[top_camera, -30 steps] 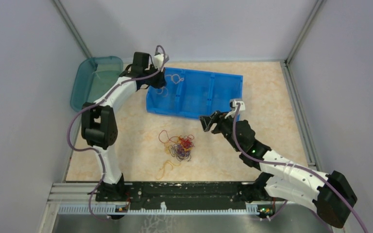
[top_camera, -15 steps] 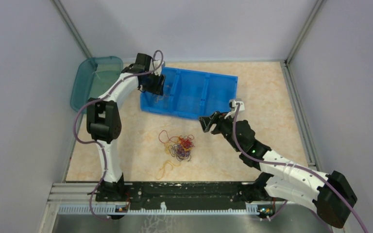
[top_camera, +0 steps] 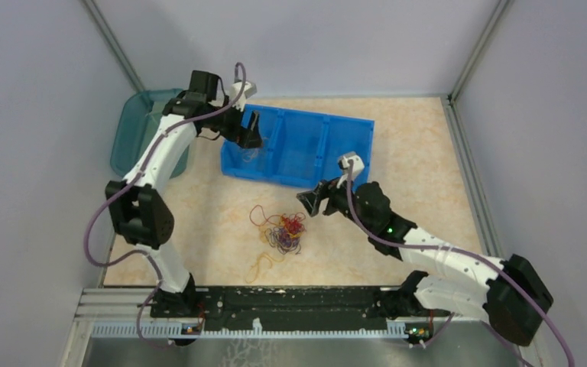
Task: Untangle the cables
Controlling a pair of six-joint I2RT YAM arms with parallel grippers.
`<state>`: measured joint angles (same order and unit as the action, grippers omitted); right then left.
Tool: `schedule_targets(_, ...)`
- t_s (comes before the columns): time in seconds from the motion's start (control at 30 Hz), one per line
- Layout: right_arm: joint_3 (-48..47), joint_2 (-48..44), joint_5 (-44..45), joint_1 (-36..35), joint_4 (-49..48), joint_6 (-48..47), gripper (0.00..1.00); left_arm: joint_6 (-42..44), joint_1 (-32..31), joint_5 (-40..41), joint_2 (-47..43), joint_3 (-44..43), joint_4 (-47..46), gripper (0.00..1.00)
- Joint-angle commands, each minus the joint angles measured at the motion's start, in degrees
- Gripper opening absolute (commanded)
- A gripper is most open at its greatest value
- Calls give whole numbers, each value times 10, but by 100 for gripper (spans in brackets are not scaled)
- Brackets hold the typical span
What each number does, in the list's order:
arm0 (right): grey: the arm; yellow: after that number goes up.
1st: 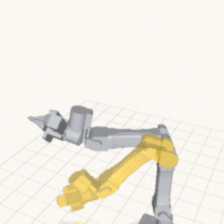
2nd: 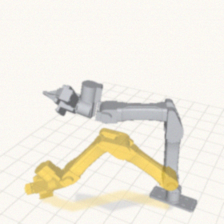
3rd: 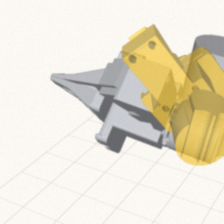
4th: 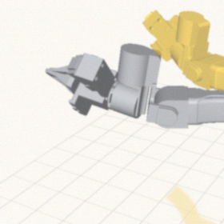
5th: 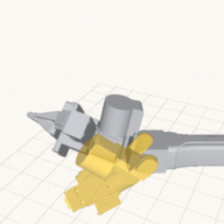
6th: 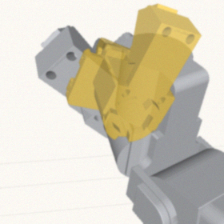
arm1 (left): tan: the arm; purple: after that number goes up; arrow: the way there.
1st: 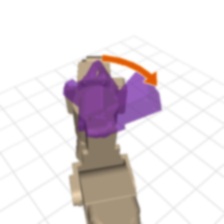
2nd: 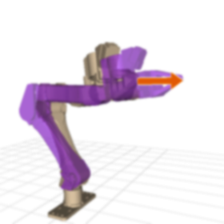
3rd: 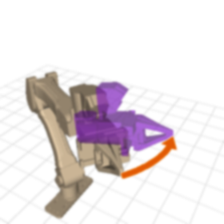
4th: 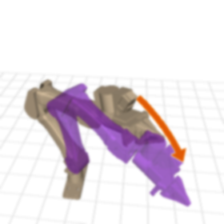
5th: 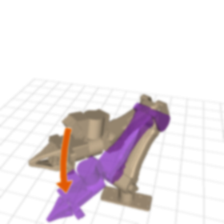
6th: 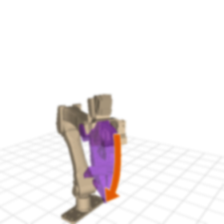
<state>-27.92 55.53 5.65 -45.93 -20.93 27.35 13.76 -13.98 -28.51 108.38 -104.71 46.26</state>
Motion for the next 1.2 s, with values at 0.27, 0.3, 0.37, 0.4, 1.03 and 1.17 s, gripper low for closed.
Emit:
schedule_targets(0.27,-187,244,-156,-81,100,-157,91,427,-47,-160,-447,472,53,100)
schedule_targets(0.3,-193,265,-153,-82,92,-148,91,439,-66,-144,-465,499,54,99)
schedule_targets(0.37,-197,295,-137,-82,77,-122,89,454,-113,-107,-492,551,46,97)
schedule_targets(0.4,-198,307,-126,-82,77,-103,85,449,-138,-80,-495,574,33,96)
schedule_targets(1.03,-75,244,4,-55,43,53,55,350,-313,5,-393,698,-66,85)
schedule_targets(1.17,-56,212,41,-55,56,63,54,354,-316,39,-383,716,-83,81)
